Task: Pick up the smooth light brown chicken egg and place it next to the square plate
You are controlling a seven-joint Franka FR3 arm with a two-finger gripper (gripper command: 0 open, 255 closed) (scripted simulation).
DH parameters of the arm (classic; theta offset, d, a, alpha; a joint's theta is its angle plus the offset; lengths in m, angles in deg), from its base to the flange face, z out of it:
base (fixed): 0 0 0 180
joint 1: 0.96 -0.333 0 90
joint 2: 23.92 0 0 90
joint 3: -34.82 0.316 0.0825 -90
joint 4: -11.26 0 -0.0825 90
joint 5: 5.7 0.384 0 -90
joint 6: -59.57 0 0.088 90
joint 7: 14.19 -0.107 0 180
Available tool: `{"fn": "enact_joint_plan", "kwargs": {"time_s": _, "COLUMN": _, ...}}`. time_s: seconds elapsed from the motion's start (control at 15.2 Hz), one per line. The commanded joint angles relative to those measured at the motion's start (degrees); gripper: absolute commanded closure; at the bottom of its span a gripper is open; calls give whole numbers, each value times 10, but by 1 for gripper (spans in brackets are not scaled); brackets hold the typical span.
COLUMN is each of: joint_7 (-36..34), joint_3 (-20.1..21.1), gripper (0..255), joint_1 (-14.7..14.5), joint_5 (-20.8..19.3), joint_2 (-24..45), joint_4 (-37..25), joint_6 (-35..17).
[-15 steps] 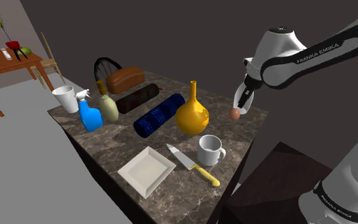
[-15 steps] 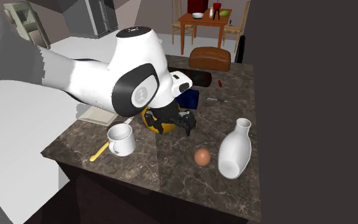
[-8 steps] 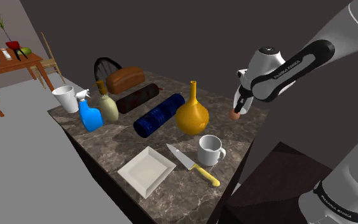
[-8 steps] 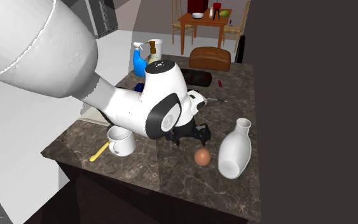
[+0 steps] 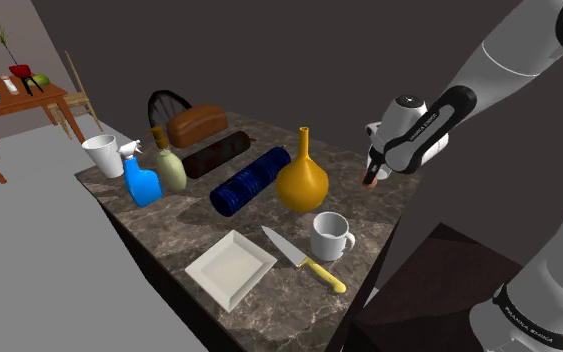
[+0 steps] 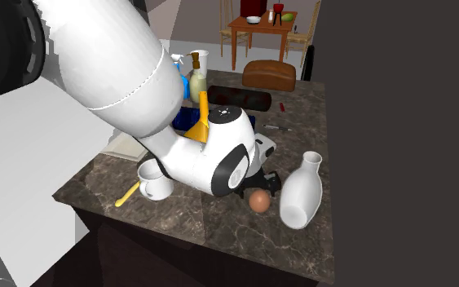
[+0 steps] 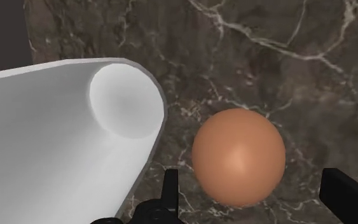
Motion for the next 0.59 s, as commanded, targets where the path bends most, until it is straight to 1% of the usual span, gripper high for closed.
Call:
{"fn": "enact_joint_plan", "kwargs": {"time_s": 0.0, "joint_7": 1, "joint_3": 1, "gripper": 0, "joint_1": 2, "joint_5": 2, "joint_2": 20, "joint_4": -8, "joint_6": -13}}
{"fn": "enact_joint_plan", "kwargs": {"time_s": 0.2, "joint_7": 0, "joint_3": 2, "gripper": 0, "joint_1": 4, "joint_5": 3, "joint_2": 46, "joint_4": -18, "joint_6": -29}}
{"fn": "enact_joint_plan", "kwargs": {"time_s": 0.53, "joint_7": -1, "joint_3": 3, "gripper": 0, "joint_1": 5, "joint_5": 2, "joint_2": 46, "joint_4": -18, "joint_6": -29}}
